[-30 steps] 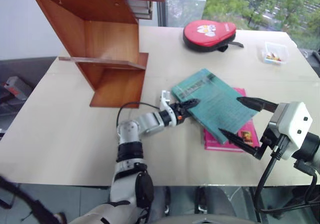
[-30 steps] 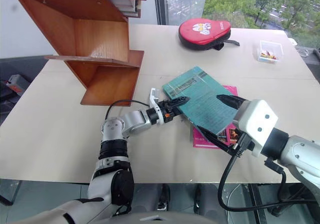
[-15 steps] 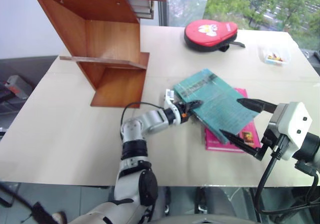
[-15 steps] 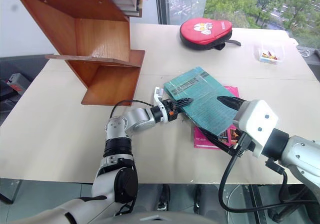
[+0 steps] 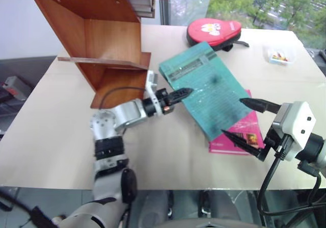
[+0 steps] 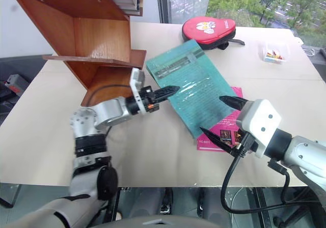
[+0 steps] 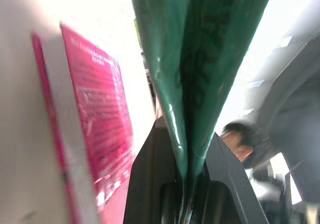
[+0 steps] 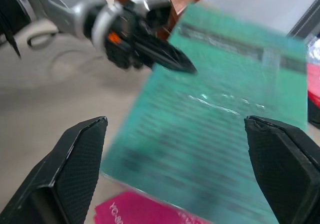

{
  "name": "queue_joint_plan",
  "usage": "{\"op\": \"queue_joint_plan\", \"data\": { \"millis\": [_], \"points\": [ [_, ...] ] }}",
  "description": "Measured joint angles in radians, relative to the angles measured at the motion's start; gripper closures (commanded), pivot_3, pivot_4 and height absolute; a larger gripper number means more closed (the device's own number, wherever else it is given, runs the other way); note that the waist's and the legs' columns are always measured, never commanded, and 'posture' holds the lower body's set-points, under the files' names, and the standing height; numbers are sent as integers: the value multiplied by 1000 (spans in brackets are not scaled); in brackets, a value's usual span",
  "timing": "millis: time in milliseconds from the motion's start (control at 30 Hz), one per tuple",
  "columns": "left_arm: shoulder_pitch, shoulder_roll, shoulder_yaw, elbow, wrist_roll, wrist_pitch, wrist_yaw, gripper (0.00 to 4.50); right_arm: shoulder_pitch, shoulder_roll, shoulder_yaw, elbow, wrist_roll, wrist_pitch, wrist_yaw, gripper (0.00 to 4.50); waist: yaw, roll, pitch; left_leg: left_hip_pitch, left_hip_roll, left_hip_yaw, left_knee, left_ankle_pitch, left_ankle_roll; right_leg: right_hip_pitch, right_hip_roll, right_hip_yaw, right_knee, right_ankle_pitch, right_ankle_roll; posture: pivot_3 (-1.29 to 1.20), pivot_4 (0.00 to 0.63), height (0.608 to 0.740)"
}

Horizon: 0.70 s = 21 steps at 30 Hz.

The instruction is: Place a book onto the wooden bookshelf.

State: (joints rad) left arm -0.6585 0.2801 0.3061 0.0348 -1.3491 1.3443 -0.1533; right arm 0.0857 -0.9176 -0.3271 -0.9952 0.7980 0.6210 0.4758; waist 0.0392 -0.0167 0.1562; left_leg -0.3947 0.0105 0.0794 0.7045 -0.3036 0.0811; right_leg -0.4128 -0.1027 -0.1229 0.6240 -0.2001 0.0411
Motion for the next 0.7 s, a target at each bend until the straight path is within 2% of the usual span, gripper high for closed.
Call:
{"op": "queue_joint_plan", "data": {
  "millis": [67, 133, 233, 333, 433, 500, 633, 700],
  "points": [
    [-5, 125, -96, -114, 119, -82, -178, 4478, -18, 7, 9, 15, -3, -5, 9, 0, 0, 1, 1, 0, -1, 1, 0, 0, 0, 0, 0, 0, 0, 0, 0, 0, 150, 740],
    [-15, 205, -161, -182, 218, -182, -332, 4478, -29, 16, 17, 31, -8, -12, 20, 0, 0, 3, 2, 0, -1, 1, 0, 0, 0, 0, -1, 0, -1, 0, 0, 0, 150, 740],
    [-13, 357, -325, -251, 461, -445, -631, 4478, -58, 20, 41, 60, -25, -24, 44, 0, -1, 8, 7, 0, -1, 1, 0, 0, 0, 0, 0, 0, -1, 0, 0, 0, 150, 740],
    [-45, 412, -381, -280, 646, -703, -810, 4478, -94, 27, 62, 100, -48, -44, 70, 0, -1, 11, 9, -1, 0, 1, 0, 0, 0, -1, 0, 0, -1, 0, 0, 0, 150, 740],
    [-58, 428, -394, -291, 714, -807, -858, 4478, -106, 32, 74, 116, -54, -54, 83, 0, -2, 12, 10, -1, 0, 1, -1, 0, 0, -1, 0, 0, -2, 0, 0, 0, 150, 740],
    [-85, 428, -413, -301, 841, -980, -899, 4478, -134, 45, 89, 153, -72, -71, 107, 0, -1, 13, 12, -1, 0, 1, -1, 0, 0, -1, 0, 0, -3, 0, 0, 0, 150, 740],
    [-99, 437, -414, -295, 1005, -1218, -913, 4478, -163, 64, 97, 173, -80, -83, 128, 0, -2, 13, 13, -2, 0, 0, -1, 0, 0, -1, 0, -1, -3, 0, 0, 0, 150, 740],
    [-174, 466, -409, -267, 1049, -1274, -922, 4478, -180, 66, 97, 181, -81, -85, 139, 0, 0, 12, 16, -2, 0, 0, -1, 0, 0, -1, 0, -2, -3, 0, 1, 0, 150, 740]
  ]
}}
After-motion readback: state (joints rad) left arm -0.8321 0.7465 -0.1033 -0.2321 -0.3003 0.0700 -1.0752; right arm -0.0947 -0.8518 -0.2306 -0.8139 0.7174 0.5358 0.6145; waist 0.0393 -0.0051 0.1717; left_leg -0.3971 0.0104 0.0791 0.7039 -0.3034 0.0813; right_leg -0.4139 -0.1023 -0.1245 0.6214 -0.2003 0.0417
